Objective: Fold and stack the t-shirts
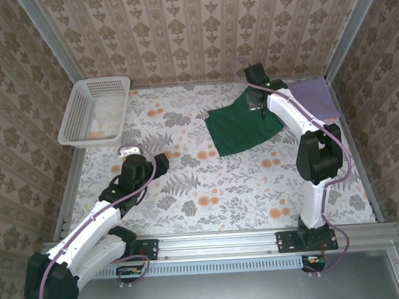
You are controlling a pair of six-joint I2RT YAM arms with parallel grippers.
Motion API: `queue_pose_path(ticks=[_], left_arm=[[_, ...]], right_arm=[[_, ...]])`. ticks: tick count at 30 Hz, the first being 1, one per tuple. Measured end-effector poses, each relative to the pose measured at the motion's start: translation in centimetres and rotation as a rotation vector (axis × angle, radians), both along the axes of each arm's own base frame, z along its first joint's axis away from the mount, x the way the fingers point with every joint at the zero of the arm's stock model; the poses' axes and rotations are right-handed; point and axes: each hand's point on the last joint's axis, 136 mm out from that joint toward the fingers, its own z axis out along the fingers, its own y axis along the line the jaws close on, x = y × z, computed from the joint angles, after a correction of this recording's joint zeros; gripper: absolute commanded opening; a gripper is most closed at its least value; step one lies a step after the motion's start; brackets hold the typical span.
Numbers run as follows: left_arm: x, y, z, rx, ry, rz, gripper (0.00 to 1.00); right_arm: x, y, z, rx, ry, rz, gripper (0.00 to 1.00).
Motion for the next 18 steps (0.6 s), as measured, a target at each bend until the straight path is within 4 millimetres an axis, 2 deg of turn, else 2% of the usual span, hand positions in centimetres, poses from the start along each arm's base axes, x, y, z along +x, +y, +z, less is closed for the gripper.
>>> queue_pose_path(ticks=[4,18], left_arm=[[0.0,0.0,0.0,-0.003,0.001,0.002,1.0],[-0.2,-0.4,0.1,-0.002,-0.001,-0.009,1.0]], right_arm=[[0.5,-1.0,1.5,-0.05,-0.018,-0.01,0.0],[1.1,-4.1,4.9,-0.165,-0.052,-0.026,0.0]])
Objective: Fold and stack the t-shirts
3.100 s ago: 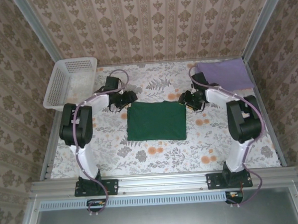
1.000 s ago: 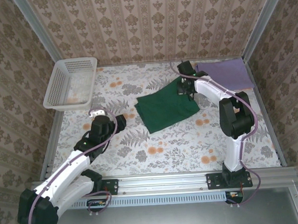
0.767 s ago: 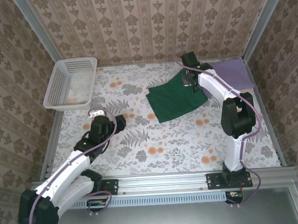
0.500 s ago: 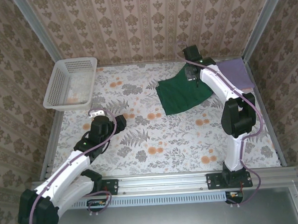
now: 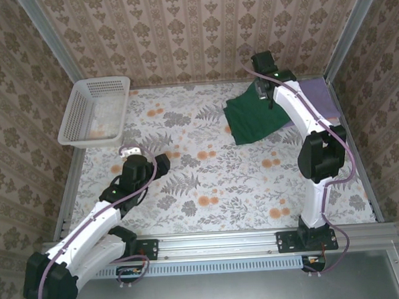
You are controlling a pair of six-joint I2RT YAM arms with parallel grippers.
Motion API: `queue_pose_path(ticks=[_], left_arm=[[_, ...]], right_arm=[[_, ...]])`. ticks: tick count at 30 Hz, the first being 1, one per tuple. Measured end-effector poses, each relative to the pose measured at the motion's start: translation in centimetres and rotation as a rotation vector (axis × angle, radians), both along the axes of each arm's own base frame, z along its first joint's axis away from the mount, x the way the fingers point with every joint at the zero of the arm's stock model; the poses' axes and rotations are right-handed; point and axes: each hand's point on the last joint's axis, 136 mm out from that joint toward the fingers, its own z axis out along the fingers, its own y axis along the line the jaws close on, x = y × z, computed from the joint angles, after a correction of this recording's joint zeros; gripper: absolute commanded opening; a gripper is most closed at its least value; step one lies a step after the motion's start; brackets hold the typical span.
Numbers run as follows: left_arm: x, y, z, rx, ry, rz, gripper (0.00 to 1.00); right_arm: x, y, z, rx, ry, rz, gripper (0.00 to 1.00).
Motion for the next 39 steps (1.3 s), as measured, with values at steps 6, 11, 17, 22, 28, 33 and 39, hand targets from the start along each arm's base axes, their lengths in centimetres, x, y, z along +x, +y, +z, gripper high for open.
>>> queue_pose_path(ticks=[6,11,17,22,28,33,39], left_arm=[[0.0,0.0,0.0,0.004,-0.002,0.002,1.0],[0.0,0.1,0.0,0.006,-0.003,0.004,1.0],[-0.1,0.1,0.1,0.006,-0.005,0.005,1.0],[-0.1,0.1,0.0,0.008,-0.003,0.005,1.0],[-0.1,0.0,0.1,0.009,-0.004,0.003,1.0],[-0.1,0.0,0.0,0.01,-0.004,0.004,1.0],[-0.1,0.0,0.0,0.01,-0.004,0.004,1.0]], right_arm=[[-0.1,-1.2,0.8,-0.021,0.007,-0.006,0.0],[0.1,-1.8,2.4,-0.035,-0.015,-0.006,0.0],[0.4,-2.1,4.8,-0.05,-0.059,-0.004,0.0],[0.4,-2.6,6.9,-0.056,-0.087,-0.006,0.0],[0.2,-3.6,7.3,-0.062,-0.083,-0.019,0.0],[0.1,-4.6,7.3,-0.072,-0.074,-0.029,0.0],[0.4,-6.1,7.9,-0.082,-0.085,-0.047,0.0]])
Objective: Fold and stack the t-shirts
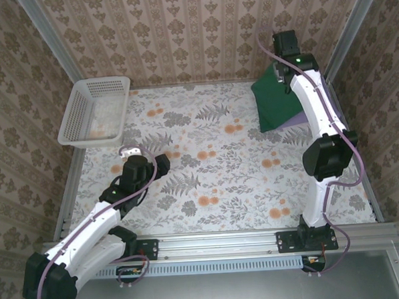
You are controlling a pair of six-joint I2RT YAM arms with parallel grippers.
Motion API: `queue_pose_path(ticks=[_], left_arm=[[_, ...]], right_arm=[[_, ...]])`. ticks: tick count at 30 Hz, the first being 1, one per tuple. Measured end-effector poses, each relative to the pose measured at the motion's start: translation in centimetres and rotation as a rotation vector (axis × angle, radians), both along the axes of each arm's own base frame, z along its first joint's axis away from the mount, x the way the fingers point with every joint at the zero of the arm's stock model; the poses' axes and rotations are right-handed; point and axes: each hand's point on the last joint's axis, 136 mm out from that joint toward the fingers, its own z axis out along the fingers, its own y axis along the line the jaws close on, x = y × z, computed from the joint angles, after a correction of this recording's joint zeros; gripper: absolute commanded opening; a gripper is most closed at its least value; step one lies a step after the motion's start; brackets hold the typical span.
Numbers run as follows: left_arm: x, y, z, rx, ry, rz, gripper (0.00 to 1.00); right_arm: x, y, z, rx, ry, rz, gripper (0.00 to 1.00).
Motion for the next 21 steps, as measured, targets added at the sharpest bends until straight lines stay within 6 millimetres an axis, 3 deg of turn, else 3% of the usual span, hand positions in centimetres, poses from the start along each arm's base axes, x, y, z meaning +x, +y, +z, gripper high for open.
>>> queue_pose_path(ticks=[4,14,21], left_arm=[[0.0,0.0,0.0,0.001,-0.001,0.002,1.0],[0.1,0.0,-0.3,0.008,0.01,0.002,1.0],[0.2,-0.1,-1.0,0.019,0.028,0.002,1.0]], right_arm=[[0.8,-1.4,-0.6,-0.003,0.007,-0.025,0.0],[3.5,-5.1,-4.9,-0.008,0.075,-0.093,0.0],[4.3,-8.0,-5.4,-0.006,0.067,-0.146,0.0]])
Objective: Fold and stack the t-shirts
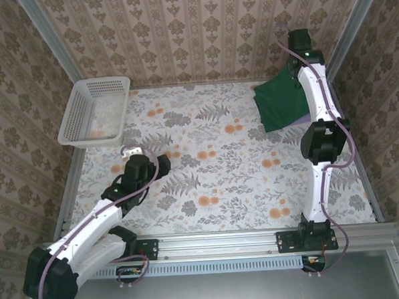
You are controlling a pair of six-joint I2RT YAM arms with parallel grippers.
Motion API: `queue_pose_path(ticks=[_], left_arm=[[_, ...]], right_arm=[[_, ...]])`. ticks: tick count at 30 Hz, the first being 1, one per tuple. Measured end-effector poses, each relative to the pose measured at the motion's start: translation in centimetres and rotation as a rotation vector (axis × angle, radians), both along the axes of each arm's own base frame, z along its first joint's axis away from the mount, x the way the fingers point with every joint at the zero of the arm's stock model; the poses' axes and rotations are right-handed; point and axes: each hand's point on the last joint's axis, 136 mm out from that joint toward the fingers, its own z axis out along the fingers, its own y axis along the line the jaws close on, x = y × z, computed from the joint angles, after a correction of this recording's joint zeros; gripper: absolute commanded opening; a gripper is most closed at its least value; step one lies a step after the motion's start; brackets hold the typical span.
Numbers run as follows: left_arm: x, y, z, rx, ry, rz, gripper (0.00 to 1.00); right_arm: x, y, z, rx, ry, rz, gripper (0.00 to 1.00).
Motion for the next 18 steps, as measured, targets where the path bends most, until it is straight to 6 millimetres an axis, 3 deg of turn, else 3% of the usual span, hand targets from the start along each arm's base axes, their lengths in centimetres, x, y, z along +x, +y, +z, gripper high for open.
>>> queue_pose_path(ticks=[6,7,9,10,11,15,18], left_arm=[[0.1,0.0,-0.4,0.007,0.013,0.0,1.0],[0.1,-0.1,-0.5,0.008,0.015,0.0,1.0],[0.2,-0.1,-0.7,0.009,0.017,0.0,1.0],[0.3,-0.2,-0.7,0.009,0.018,-0.001,1.0],[0.3,-0.2,-0.8,0.011,0.021,-0.001,1.0],[0.4,-0.3,-1.3,0.017,0.034,-0.003,1.0],[0.4,-0.4,-1.4,0.014,0.036,-0.007,1.0]], right_arm=[[1.3,-3.5,-3.2,0.004,0.032,-0.06,0.03],[1.5,-4.4,-4.0,0.007,0.034,-0.077,0.16],[1.9,-6.3,-5.5,0.004,0.038,-0.123,0.53],[1.9,-7.3,-6.3,-0.007,0.046,-0.151,0.92],[1.8,-8.1,-7.1,-0.018,0.054,-0.176,0.99],[1.5,-10.6,-8.9,-0.046,0.068,-0.254,1.0],[1.3,-10.5,-8.1,-0.025,0.04,-0.282,1.0]])
